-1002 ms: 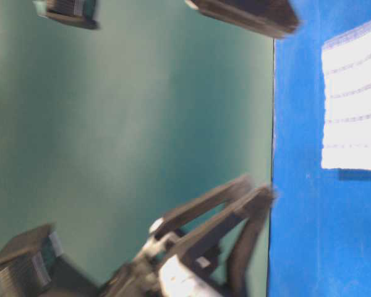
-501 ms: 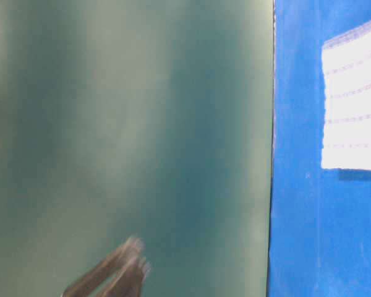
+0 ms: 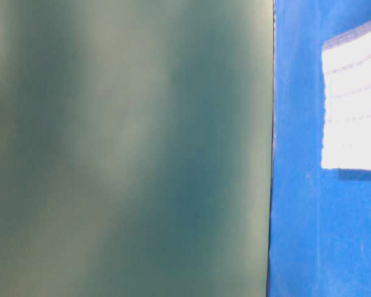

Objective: Fold the blue towel.
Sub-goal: 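Release the folded towel and pull both grippers back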

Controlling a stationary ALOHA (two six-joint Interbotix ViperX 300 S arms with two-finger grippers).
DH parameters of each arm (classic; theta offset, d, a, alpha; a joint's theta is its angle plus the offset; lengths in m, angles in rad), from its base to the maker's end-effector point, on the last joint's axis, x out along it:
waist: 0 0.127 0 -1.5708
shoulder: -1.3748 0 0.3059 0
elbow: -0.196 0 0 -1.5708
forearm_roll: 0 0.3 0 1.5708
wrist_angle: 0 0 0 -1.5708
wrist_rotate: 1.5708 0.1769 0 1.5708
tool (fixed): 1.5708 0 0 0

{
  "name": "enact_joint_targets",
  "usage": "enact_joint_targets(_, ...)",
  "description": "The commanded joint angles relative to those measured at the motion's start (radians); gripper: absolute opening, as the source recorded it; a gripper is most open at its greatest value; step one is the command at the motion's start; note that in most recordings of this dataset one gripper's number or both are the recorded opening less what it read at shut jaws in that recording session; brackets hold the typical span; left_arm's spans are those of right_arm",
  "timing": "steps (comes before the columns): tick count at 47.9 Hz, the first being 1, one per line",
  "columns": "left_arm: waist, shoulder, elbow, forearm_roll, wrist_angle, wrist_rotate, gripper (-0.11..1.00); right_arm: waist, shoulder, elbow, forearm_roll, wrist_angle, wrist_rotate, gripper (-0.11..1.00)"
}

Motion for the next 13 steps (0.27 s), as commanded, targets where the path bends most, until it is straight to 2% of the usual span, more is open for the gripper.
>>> enact_joint_targets(1,0.005,-0.041,0.025,-0.003,-0.009,-0.002,0.58,0.003,-0.025,0.038,-0.003,-0.054,0.005,0.6)
enact_joint_targets(13,0.005,-0.155,0.149,-0.009,-0.041,-0.014,0.58,-0.018,-0.048,0.14,0.003,-0.186,0.012,0.6)
